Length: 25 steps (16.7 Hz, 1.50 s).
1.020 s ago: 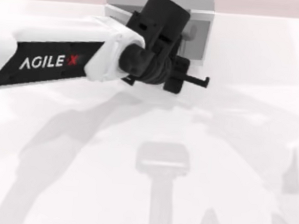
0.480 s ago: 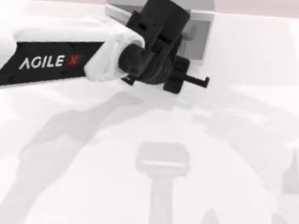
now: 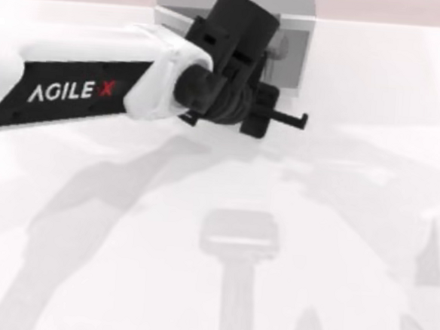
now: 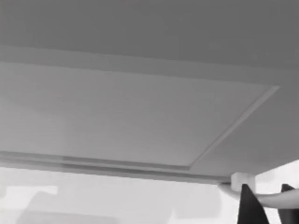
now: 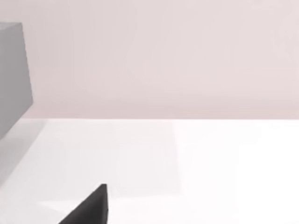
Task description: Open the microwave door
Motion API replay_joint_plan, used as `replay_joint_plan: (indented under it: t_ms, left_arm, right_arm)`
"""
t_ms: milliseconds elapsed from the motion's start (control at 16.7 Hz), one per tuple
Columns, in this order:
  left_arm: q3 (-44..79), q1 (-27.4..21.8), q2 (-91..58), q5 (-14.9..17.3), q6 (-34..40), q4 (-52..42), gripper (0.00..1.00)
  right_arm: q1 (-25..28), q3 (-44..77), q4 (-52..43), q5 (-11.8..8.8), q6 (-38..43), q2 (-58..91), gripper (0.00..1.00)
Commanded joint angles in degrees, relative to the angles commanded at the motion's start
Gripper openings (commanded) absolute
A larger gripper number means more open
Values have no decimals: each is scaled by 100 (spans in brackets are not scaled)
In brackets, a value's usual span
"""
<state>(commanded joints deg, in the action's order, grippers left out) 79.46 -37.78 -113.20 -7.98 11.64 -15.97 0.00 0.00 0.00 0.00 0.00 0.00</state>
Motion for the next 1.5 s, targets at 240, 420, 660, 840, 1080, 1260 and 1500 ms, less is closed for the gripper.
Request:
replay_joint_plan:
  t_ms: [240,420,660,840,1080,1260,1500]
  left_arm:
    - [22,-51,-10,48,35,-3,0]
    - [-76,-2,58,104,-73,38,0]
    - [-195,60,134,177,-211,87,0]
    - [-195,60,134,177,-211,87,0]
    - [-195,60,134,177,-211,87,0]
    - [-195,60,134,177,-211,87,0]
    - [-195,60,134,177,-211,87,0]
  right_arm:
    - [0,0,0,0,0,0,100]
    - [0,0,0,0,0,0,100]
    - [0,0,0,0,0,0,100]
    - [0,0,0,0,0,0,100]
    - [0,0,0,0,0,0,100]
    - [0,0,0,0,0,0,100]
    - [0,0,0,0,0,0,100]
